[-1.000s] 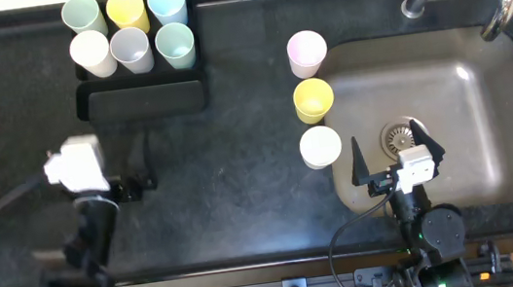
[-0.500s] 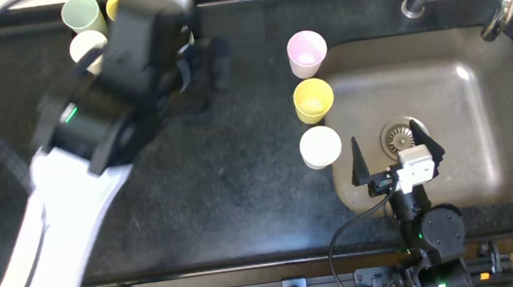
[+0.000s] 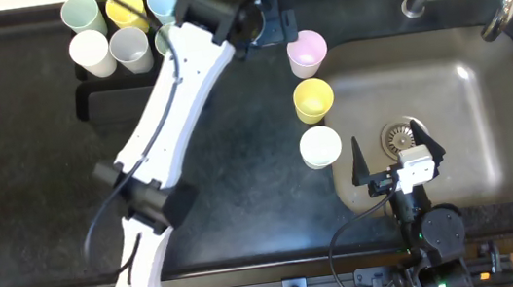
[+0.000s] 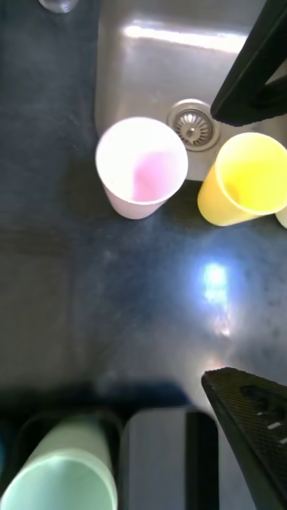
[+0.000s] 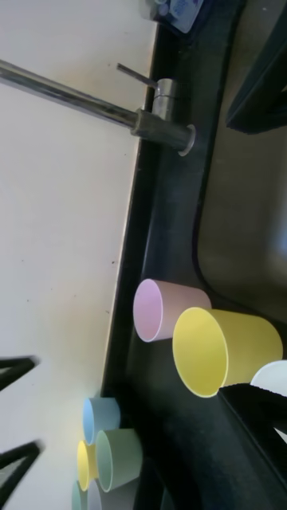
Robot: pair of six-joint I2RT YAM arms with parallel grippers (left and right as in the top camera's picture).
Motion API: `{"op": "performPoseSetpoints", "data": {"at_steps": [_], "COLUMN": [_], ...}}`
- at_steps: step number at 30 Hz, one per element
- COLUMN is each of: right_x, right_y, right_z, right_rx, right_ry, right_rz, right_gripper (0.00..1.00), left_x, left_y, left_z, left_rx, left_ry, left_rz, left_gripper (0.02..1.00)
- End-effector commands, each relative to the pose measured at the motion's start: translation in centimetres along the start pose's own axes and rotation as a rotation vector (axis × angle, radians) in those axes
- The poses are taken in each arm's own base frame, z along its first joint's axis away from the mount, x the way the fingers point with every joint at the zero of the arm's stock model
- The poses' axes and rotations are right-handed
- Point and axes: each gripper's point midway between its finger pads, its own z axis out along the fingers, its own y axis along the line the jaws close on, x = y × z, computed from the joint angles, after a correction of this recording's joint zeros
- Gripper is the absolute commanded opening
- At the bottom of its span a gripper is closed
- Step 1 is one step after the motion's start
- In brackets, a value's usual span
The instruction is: Store Cups
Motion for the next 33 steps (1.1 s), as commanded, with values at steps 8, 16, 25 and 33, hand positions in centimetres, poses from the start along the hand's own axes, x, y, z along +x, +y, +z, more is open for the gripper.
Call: {"op": "performPoseSetpoints", "data": {"at_steps": [8, 16, 25, 33], "right_x": [0.3, 0.3, 0.3, 0.3], "right_y": [-0.1, -0.1, -0.1, -0.1], "right_z": [0.0, 0.0, 0.0, 0.0], "right_rx": [0.006, 0.006, 0.006, 0.006], "right_ry": [0.0, 0.0, 0.0, 0.0], "right_rz": [-0.002, -0.002, -0.002, -0.002], "right_gripper": [0.998, 0.998, 0.998, 0.998], "left_x": [2.0, 2.2, 2.3, 2.1], "left_y": [-3.0, -3.3, -3.3, -3.4], "left_z": [9.7, 13.1, 14.0, 14.0], "left_rx": [0.017, 0.016, 0.005, 0.01], "left_ry": [0.101, 0.107, 0.099, 0.095], "left_rz": [-0.115, -0.129, -0.124, -0.096], "left_gripper": [1.0, 1.0, 0.652, 0.472]}}
